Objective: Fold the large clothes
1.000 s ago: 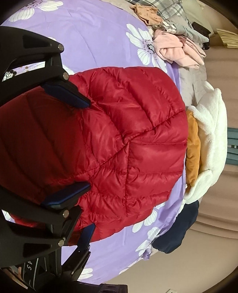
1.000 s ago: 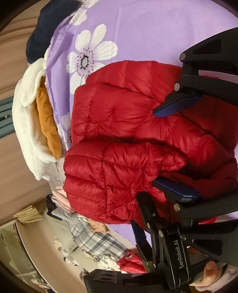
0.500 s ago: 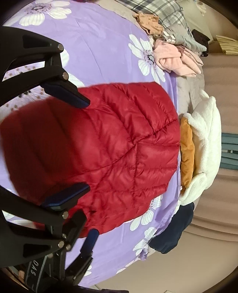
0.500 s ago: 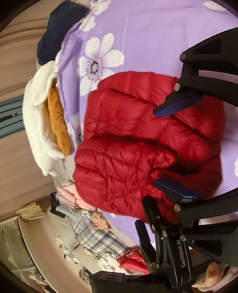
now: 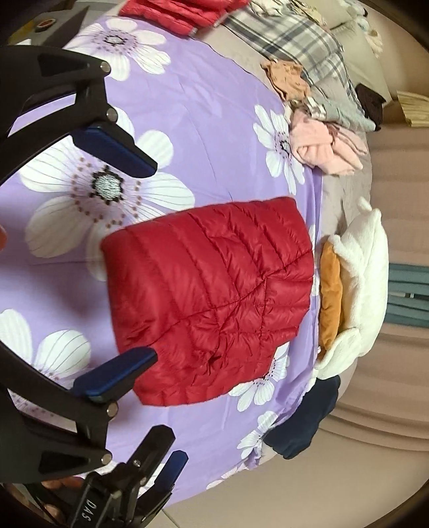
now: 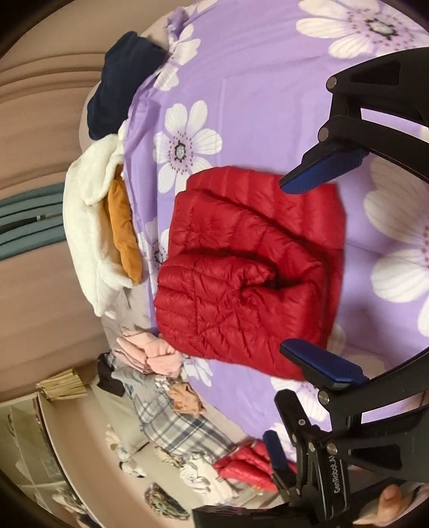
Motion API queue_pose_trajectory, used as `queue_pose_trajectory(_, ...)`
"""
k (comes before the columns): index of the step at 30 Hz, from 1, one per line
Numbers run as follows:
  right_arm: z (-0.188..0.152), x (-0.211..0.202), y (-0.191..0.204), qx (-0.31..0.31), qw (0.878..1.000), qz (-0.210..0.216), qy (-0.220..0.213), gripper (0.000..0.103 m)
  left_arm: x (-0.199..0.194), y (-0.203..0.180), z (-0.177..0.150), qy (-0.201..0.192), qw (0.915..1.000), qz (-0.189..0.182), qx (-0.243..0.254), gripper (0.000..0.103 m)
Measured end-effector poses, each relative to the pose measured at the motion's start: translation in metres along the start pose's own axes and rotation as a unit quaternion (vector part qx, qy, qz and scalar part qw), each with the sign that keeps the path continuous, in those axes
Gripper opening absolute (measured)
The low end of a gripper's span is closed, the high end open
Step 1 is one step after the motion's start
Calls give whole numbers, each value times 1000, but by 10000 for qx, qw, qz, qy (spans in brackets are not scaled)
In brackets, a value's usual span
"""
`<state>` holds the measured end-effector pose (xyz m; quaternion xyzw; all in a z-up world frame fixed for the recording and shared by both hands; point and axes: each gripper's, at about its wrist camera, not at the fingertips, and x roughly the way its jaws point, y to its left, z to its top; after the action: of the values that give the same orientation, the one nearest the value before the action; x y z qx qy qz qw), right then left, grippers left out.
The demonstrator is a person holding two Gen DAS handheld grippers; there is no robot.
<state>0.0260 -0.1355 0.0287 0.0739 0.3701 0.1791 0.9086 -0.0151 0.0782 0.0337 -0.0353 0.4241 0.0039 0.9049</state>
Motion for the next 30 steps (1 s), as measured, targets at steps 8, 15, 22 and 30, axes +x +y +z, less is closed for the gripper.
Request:
queue_pose_trajectory(8,-4,-38,11,-149,9996,-224,-107,102,-45,-5,-13,-1,9999,-61,-116,103)
queue_pose_trajectory(15,-7,-54,14,-97,9991,-379,-145,102,-62,-8,-17,83,9990,-391,-213,103)
queue_pose_trajectory(22,-16,-43,19,-83,9990,-437,61,102,-60,-7,-24,222,9994,-179,-204,103)
queue_pose_trajectory(30,-18,-44,28,-232,9989,-397,67,102,-62,-4,-27,231,9996,19,-156,103)
